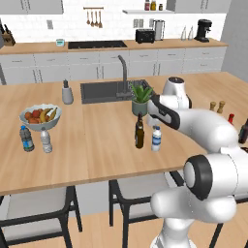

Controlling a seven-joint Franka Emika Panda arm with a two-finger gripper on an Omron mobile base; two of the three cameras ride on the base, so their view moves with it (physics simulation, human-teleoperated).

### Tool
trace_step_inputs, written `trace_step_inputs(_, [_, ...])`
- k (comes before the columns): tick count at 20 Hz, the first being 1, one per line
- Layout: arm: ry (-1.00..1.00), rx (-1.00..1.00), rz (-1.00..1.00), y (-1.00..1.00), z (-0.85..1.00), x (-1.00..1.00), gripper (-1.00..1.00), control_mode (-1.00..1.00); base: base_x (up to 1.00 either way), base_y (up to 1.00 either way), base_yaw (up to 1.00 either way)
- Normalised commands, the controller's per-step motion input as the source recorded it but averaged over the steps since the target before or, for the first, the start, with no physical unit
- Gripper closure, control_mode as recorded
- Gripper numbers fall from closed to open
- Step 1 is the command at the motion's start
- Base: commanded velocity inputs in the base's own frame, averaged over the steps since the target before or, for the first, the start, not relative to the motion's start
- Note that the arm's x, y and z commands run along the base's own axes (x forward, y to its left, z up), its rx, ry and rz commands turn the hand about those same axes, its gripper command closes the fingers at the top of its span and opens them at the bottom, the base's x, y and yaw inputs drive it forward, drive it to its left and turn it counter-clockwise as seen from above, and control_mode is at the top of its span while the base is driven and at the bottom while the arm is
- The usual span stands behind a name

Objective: Move the plastic bottles in the middle to the plastics group, and the glass bottles in the middle to the glass group.

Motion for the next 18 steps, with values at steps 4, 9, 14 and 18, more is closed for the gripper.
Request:
trace_step_inputs(4, [0.00, -0.07, 0.01, 0.00, -0.04, 0.32, -1.00, -1.00, 0.00, 0.00, 0.00])
trace_step_inputs(9, [0.00, 0.00, 0.01, -0.03, -0.15, 0.18, -1.00, -1.00, 0.00, 0.00, 0.00])
trace_step_inputs(14, [0.04, 0.00, 0.00, 0.00, -0.35, 0.03, -1.00, -1.00, 0.00, 0.00, 0.00])
trace_step_inputs(18, [0.04, 0.00, 0.01, 0.00, -0.45, 0.02, -1.00, -1.00, 0.00, 0.00, 0.00])
